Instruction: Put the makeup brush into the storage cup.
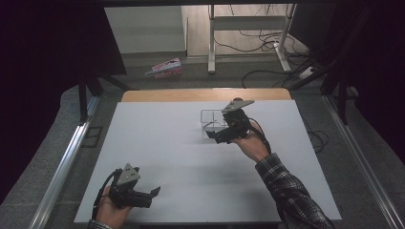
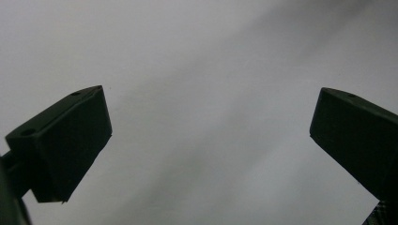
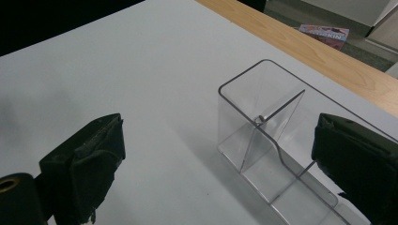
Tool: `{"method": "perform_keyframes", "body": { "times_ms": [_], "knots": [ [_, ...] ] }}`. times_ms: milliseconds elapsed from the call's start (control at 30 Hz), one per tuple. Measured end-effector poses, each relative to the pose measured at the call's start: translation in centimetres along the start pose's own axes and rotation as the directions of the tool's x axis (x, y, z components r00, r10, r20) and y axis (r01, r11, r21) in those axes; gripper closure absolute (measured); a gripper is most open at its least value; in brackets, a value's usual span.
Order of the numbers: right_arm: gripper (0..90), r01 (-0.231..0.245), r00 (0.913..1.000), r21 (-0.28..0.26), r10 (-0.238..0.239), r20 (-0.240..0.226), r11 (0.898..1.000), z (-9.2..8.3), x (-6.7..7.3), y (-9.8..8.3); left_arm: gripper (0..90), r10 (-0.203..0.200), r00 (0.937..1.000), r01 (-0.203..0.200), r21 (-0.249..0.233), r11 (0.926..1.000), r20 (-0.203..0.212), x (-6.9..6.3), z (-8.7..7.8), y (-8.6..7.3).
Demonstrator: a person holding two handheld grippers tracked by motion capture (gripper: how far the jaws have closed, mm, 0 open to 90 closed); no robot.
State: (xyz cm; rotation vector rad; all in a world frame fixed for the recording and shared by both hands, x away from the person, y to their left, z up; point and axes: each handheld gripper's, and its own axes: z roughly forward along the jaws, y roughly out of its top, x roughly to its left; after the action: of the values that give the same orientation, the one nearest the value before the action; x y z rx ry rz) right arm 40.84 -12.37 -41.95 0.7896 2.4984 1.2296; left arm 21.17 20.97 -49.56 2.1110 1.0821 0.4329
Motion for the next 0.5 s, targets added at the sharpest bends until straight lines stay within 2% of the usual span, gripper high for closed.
{"method": "perform_keyframes", "body": {
  "times_ms": [200, 500],
  "knots": [
    [2.9, 0.006, 1.0000, 0.009, -0.006, 0.000, 1.000, -0.1, 0.4, -0.4, 0.0, 0.001, 1.0000, -0.001, 0.000, 1.0000, 0.001, 0.0, 0.0, 0.0],
    [3.0, -0.011, 0.9999, 0.016, 0.011, -0.005, 1.000, -0.1, 0.5, -1.5, 0.0, 0.002, 1.0000, -0.002, 0.002, 1.0000, 0.001, 0.0, 0.0, 0.0]
  ]
}}
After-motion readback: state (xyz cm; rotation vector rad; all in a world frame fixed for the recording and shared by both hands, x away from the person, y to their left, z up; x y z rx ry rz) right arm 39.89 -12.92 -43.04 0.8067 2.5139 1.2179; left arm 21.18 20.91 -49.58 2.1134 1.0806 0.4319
